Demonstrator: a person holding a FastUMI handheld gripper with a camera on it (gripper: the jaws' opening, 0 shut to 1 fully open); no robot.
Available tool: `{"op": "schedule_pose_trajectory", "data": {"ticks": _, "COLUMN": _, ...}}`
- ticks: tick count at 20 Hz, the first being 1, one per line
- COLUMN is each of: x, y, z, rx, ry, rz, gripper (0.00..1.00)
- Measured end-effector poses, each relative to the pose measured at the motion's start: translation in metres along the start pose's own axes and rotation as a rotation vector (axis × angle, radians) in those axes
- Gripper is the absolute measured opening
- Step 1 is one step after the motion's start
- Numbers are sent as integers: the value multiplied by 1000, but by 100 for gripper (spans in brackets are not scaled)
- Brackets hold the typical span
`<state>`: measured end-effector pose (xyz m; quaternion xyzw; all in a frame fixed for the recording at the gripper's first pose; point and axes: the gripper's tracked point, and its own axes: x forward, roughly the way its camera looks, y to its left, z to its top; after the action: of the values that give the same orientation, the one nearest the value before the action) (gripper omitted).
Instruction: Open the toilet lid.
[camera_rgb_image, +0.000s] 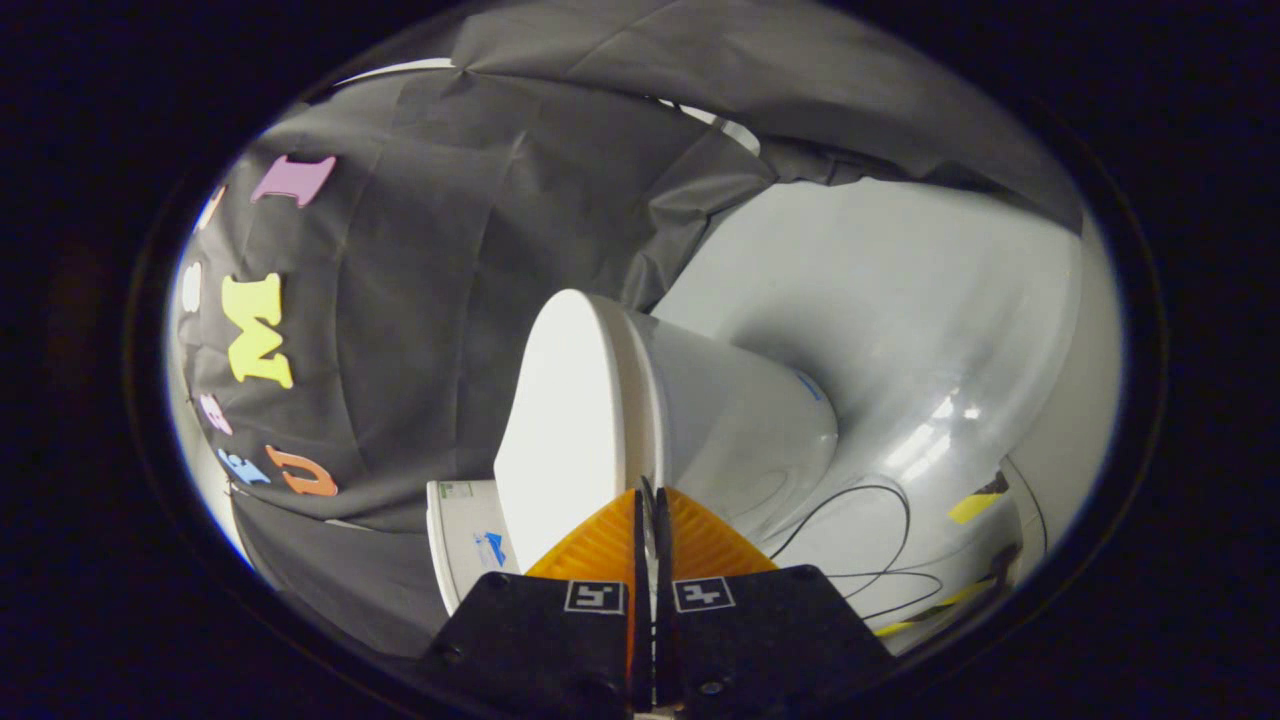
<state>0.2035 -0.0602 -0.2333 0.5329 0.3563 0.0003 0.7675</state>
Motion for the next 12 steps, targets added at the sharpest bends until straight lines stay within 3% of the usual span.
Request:
{"op": "schedule_pose_trajectory", "data": {"ticks": 8, "x": -13, "y": 39, "z": -1, "rx": -8, "ry": -25, "rz": 55, "gripper": 5}}
{"op": "schedule_pose_trajectory", "data": {"ticks": 12, "x": -26, "y": 77, "z": -8, "rx": -102, "ry": -24, "rz": 95, "gripper": 5}}
